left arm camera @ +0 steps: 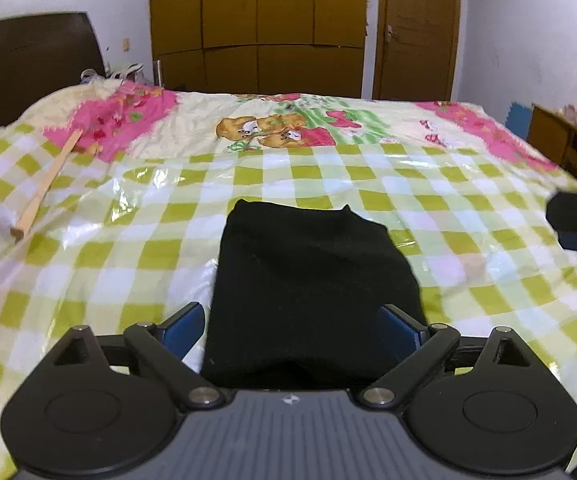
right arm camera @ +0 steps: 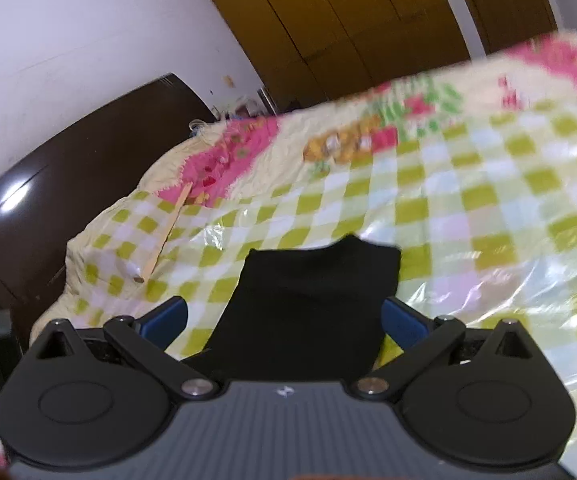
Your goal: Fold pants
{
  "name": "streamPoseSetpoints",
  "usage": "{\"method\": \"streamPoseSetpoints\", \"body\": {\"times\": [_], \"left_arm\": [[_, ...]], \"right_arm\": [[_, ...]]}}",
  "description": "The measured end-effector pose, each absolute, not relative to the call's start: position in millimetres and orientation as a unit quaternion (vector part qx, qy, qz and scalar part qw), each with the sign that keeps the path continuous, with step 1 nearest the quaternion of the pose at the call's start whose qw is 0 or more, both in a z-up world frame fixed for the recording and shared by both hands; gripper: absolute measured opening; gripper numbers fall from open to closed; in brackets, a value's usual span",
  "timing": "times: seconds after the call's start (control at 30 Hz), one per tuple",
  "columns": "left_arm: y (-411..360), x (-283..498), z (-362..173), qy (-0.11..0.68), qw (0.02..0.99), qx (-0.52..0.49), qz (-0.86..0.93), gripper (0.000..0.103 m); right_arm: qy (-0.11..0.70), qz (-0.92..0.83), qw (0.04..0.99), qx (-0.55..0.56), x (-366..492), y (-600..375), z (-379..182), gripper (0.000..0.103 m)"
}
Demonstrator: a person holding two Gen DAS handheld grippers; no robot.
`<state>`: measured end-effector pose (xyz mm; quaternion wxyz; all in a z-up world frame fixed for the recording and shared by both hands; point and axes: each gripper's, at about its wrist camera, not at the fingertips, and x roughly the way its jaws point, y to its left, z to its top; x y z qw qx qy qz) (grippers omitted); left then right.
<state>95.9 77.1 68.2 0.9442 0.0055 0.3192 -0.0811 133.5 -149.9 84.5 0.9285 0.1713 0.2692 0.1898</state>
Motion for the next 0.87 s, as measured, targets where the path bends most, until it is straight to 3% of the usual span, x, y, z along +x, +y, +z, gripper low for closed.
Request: {"method": "streamPoseSetpoints", "body": {"times": [0.1,0.27,0.43,0.87], "left_arm": [[74,77,73,0.297,0.952,-0.001,-0.074,0.103],[69,66,65,0.317,0.948,0.014,-0.026,0.103],[73,62,46,0.361,0.932,0.004,-0.026,0.103],[69,48,29,0.385,0.923,0.008,-0.004,0.103]], "right_arm": [[0.241,0.179,0.943,0.145,107,-146,89,0.102],[0.301,0.174,0.912,0.216,107,-157,64,0.102],[0.333,0.158,0.911,0.186,99,-148,41,0.102],[0.41,0.146,0.89,0.137,89,-125,1,0.102]]}}
